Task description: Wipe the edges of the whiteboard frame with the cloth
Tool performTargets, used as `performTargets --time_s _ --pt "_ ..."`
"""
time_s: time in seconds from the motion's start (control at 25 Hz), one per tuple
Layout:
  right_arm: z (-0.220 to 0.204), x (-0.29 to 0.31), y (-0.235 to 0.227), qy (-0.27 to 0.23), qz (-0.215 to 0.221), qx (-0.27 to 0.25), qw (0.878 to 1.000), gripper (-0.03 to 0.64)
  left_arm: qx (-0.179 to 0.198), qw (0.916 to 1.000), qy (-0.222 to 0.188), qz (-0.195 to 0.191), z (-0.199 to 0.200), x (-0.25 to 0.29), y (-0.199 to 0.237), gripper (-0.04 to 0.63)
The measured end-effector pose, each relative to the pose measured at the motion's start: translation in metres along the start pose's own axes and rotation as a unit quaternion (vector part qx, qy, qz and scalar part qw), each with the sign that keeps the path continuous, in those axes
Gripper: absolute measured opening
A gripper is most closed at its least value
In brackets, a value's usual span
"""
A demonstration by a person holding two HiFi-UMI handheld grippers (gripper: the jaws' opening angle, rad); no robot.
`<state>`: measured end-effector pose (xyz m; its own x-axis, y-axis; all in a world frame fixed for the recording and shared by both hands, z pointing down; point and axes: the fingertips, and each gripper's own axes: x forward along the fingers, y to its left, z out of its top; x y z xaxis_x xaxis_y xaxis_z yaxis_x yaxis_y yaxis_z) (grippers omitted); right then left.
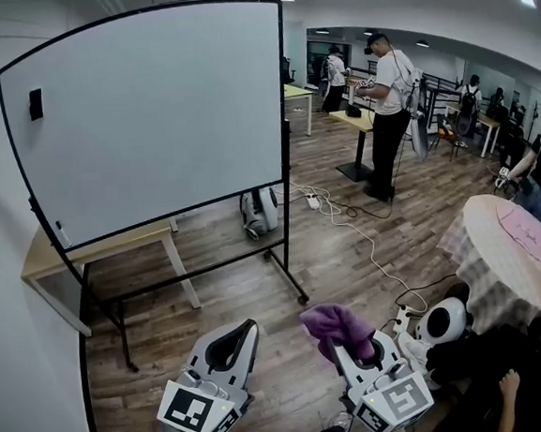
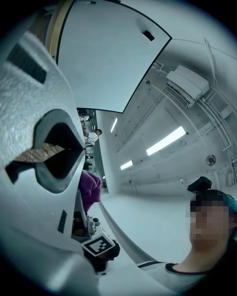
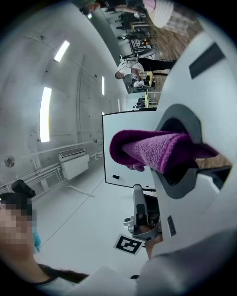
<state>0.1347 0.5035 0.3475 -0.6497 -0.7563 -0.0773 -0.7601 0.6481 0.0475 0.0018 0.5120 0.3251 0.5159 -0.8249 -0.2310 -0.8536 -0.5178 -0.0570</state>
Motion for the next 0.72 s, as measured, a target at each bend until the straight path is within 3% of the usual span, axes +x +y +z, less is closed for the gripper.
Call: performTargets --time_s 0.32,0.72 --pt "0.004 0.005 -0.008 -0.009 -0.005 0.008 1.0 0.077 0.007 1.0 -0.005 0.001 0.004 0.004 0.01 0.017" --pt "0.01 0.042 -0.054 -0.023 0.019 0.01 1.0 0.077 0.022 0.9997 -0.005 0.009 -0.001 0.056 0.021 0.017"
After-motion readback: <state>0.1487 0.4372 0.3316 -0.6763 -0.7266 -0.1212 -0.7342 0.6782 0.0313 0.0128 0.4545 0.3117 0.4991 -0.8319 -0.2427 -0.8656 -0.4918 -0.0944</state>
